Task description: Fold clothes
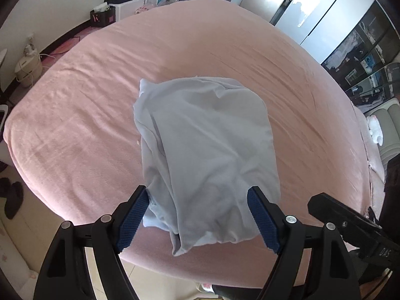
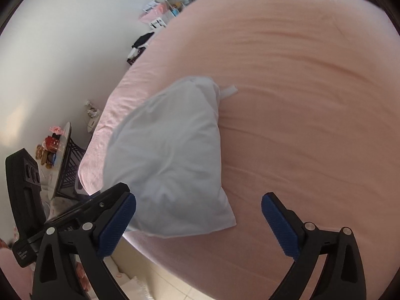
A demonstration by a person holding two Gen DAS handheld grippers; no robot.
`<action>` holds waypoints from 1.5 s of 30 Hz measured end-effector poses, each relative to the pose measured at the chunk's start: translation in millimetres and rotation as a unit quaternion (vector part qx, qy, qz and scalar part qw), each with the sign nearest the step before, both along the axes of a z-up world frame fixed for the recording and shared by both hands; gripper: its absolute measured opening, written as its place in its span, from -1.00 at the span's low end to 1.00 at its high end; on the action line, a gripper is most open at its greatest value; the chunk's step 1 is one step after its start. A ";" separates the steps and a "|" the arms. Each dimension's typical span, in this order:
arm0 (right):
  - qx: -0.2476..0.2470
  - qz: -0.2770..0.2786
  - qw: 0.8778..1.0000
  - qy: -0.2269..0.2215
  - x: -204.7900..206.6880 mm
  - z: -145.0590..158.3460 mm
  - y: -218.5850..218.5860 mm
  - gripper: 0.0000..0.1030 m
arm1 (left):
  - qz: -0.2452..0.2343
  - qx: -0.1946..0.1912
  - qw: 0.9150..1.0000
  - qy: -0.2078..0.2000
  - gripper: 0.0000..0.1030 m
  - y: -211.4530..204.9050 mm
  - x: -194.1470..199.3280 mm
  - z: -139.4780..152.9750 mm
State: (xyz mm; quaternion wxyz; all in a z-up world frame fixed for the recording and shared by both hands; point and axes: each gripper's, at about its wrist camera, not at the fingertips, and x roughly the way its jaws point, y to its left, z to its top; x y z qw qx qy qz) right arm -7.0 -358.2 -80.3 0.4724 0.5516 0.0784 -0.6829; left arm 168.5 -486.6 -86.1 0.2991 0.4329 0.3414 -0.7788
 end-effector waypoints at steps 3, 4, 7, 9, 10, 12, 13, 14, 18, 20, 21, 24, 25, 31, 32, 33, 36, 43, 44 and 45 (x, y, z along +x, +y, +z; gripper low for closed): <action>-0.003 0.014 0.999 0.031 13.6 27.3 3.7 0.99 | -0.010 -0.012 1.000 0.001 0.56 14.8 1.5 15.5; -0.004 0.018 0.999 0.041 18.3 35.5 3.1 0.99 | -0.013 -0.016 1.000 0.002 0.56 19.3 -0.8 20.8; -0.005 0.039 0.998 0.058 29.8 55.7 9.3 0.99 | -0.022 -0.034 0.999 -0.002 0.56 33.5 -5.1 37.0; -0.004 0.050 0.996 0.070 38.8 66.7 10.6 0.99 | -0.027 -0.052 0.998 -0.011 0.56 43.2 -5.1 47.7; -0.001 0.051 0.995 0.081 42.7 71.6 11.5 0.99 | -0.029 -0.059 0.998 -0.015 0.56 47.1 -3.3 51.4; -0.001 0.052 0.994 0.092 47.0 80.5 19.8 0.99 | -0.029 -0.075 0.996 -0.023 0.56 56.1 1.6 60.8; -0.003 0.051 0.994 0.094 48.7 84.7 23.4 0.99 | -0.026 -0.083 0.996 -0.028 0.56 60.7 4.1 65.7; -0.005 0.049 0.994 0.096 49.9 87.2 25.1 0.99 | -0.018 -0.089 0.995 -0.035 0.56 63.9 5.3 68.5; -0.007 0.043 0.993 0.112 55.2 96.1 35.9 0.99 | 0.011 -0.094 0.995 -0.034 0.56 73.6 12.3 77.2; -0.009 0.045 0.992 0.120 58.2 101.8 42.2 0.99 | 0.025 -0.095 0.995 -0.021 0.56 78.8 17.5 82.5; -0.012 0.047 0.991 0.122 59.6 104.8 45.1 0.99 | 0.031 -0.097 0.995 -0.014 0.56 81.9 20.4 85.6; -0.025 0.053 0.991 0.121 61.8 110.2 52.8 0.99 | 0.038 -0.115 0.993 -0.013 0.56 91.5 26.2 93.8; -0.027 0.056 0.990 0.123 62.8 110.6 54.8 0.99 | 0.038 -0.128 0.991 -0.017 0.56 95.1 26.3 95.9; -0.029 0.059 0.986 0.152 71.2 111.3 69.5 0.99 | 0.054 -0.169 0.984 -0.005 0.56 113.5 35.0 106.3; -0.034 0.056 0.985 0.157 72.1 111.9 73.0 0.99 | 0.059 -0.173 0.983 0.005 0.56 116.5 37.9 107.4; -0.039 0.052 0.984 0.163 72.9 112.6 76.6 0.99 | 0.062 -0.175 0.982 0.016 0.56 119.7 41.4 108.2; -0.046 0.043 0.980 0.188 76.6 113.3 85.0 0.99 | 0.058 -0.169 0.983 0.029 0.56 124.9 45.6 104.2; -0.073 0.037 0.974 0.211 76.6 101.6 95.7 0.99 | 0.074 -0.186 0.980 0.020 0.56 133.6 45.4 92.2; -0.075 0.031 0.974 0.211 74.8 96.8 97.3 0.99 | 0.079 -0.189 0.978 0.022 0.56 135.0 46.2 91.1; -0.076 0.025 0.974 0.211 72.9 91.7 98.9 0.99 | 0.083 -0.191 0.978 0.024 0.56 136.1 46.8 89.5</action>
